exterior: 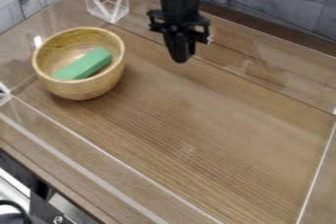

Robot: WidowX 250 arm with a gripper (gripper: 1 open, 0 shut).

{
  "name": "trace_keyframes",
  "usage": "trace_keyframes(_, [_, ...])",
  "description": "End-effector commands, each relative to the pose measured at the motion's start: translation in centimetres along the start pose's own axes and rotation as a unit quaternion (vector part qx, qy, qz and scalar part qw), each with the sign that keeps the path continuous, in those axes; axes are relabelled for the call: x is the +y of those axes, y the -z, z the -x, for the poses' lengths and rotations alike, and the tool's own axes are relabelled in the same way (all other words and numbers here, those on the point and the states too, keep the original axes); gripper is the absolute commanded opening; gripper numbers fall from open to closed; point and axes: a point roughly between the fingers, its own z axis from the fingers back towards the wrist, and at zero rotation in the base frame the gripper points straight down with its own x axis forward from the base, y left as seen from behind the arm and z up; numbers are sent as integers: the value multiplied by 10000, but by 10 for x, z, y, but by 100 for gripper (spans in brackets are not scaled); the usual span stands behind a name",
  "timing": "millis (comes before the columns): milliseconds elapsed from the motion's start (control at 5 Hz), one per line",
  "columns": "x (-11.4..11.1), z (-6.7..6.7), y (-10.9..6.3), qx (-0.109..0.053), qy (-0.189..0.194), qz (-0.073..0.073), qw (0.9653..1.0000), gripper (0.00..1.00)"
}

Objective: Put green object into wooden bowl

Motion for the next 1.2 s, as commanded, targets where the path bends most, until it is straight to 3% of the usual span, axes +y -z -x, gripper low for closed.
trace_keyframes(0, [3,-2,-14,-171,152,-3,9997,100])
trace_keyframes(400, [-4,-4,-50,-149,246,-5,9996,100])
trace_keyframes(800, [8,13,-50,-148,545,-70,9984,100])
trace_keyframes(1000, [3,18,-66,-243,191,-194,9993,100])
